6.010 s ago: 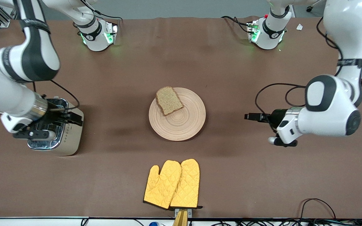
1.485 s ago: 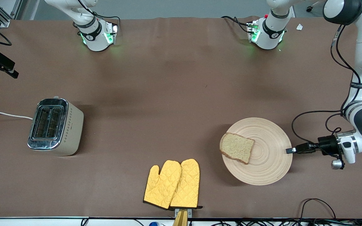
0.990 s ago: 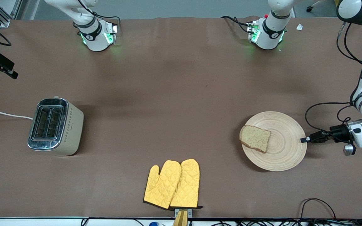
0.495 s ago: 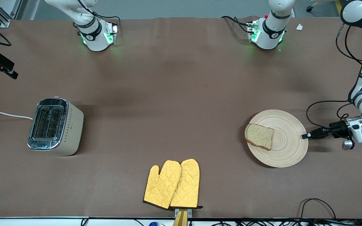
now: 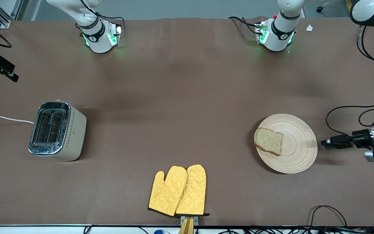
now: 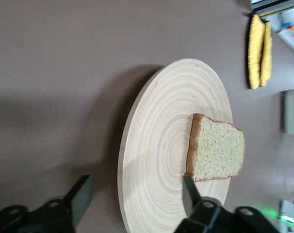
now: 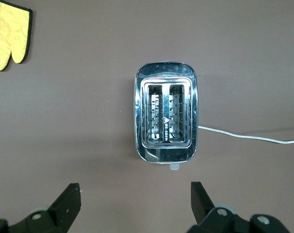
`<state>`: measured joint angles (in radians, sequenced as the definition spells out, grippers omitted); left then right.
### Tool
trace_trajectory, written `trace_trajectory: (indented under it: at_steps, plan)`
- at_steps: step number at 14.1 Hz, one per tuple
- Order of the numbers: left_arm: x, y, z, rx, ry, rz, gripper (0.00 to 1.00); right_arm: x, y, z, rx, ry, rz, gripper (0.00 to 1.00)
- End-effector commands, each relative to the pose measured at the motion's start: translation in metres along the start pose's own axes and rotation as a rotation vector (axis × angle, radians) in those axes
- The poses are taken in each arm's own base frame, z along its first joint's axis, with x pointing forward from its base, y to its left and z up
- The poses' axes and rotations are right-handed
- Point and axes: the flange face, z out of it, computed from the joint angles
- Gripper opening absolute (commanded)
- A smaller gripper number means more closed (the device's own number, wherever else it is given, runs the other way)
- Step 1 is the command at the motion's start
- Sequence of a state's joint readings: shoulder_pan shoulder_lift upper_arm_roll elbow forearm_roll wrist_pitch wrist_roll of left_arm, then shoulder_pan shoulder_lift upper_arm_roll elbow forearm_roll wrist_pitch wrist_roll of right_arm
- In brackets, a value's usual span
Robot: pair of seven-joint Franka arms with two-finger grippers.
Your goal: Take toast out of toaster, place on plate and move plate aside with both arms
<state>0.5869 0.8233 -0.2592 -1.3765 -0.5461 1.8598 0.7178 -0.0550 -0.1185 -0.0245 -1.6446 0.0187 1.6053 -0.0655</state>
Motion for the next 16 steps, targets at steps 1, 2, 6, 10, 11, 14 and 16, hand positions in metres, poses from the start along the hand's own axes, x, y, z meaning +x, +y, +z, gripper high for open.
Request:
trace_trajectory:
  at_steps: [1, 2, 6, 10, 11, 14, 16]
  plan:
    - [0.03, 0.067, -0.028, 0.132, -0.036, 0.039, 1.0, 0.001, 0.002, 0.0, -0.013, 0.001, 0.002, 1.0]
    - [0.038, 0.094, -0.034, 0.172, -0.041, 0.044, 1.0, 0.001, 0.002, 0.0, -0.013, 0.001, 0.002, 1.0]
    - [0.059, 0.237, -0.054, 0.411, -0.057, 0.065, 1.0, 0.001, 0.002, 0.0, -0.013, -0.002, 0.002, 1.0]
    - [0.044, 0.347, -0.06, 0.528, -0.093, 0.044, 1.0, 0.001, 0.004, 0.0, -0.013, -0.002, 0.001, 1.0]
    - [0.037, 0.375, -0.057, 0.554, -0.105, 0.007, 1.0, 0.001, 0.004, 0.0, -0.013, -0.002, -0.001, 1.0]
    - [0.012, 0.444, -0.061, 0.629, -0.109, -0.066, 1.0, 0.001, 0.004, 0.0, -0.011, -0.002, -0.001, 1.0]
    - [-0.005, 0.481, -0.064, 0.655, -0.104, -0.102, 1.0, 0.001, 0.004, 0.0, -0.013, -0.002, -0.001, 1.0]
